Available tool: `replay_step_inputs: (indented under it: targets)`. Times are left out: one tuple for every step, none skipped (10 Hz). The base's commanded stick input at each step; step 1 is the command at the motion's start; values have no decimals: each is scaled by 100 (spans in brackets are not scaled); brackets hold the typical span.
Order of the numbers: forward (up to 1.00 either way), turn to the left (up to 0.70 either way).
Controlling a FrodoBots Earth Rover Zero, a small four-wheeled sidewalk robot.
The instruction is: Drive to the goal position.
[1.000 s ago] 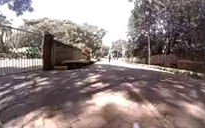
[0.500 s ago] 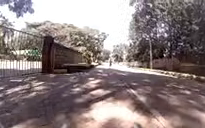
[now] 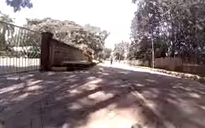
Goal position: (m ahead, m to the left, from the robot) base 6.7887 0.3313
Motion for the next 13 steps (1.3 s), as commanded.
replay_step_inputs:
  targets:
    - [70,0]
    - [70,0]
    - [70,0]
    - [70,0]
    - [70,0]
    - [70,0]
    - [70,0]
    - [70,0]
    - [70,0]
    - [70,0]
    - [70,0]
    - [70,0]
    - [70,0]
